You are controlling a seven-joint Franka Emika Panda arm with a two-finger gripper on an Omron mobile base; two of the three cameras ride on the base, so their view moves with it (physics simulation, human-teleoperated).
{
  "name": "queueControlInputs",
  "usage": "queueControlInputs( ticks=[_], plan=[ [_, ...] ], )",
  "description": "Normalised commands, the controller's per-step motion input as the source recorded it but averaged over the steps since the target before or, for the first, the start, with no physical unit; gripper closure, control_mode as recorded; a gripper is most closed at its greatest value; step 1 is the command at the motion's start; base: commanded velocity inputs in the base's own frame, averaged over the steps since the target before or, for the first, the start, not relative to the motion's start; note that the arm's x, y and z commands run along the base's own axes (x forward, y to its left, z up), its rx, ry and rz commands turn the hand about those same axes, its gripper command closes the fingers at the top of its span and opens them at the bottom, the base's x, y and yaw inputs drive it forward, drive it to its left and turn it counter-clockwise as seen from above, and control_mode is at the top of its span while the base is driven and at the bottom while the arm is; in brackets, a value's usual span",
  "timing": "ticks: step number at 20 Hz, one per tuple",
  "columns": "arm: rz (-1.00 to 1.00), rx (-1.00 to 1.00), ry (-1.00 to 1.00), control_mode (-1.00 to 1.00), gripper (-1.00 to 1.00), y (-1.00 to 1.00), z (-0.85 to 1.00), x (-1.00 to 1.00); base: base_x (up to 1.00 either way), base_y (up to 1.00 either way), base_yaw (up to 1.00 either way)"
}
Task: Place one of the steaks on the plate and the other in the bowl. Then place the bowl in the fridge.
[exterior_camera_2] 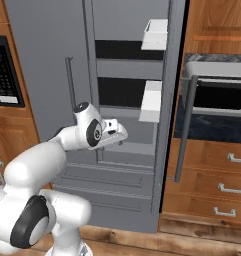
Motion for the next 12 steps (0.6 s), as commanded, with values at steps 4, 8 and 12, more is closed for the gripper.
queueControlInputs(
  ticks=[4, 8, 12],
  plan=[
    [-0.62, 0.47, -0.2, -1.0, -1.0, 0.22, 0.02, 0.02, 0.0, 0.0, 0.0],
    [-0.27, 0.48, -0.12, -1.0, -1.0, 0.23, 0.0, 0.01, 0.0, 0.0, 0.0],
    [0.21, 0.21, 0.0, -1.0, -1.0, 0.48, -0.03, 0.12, 0.0, 0.0, 0.0]
  ],
)
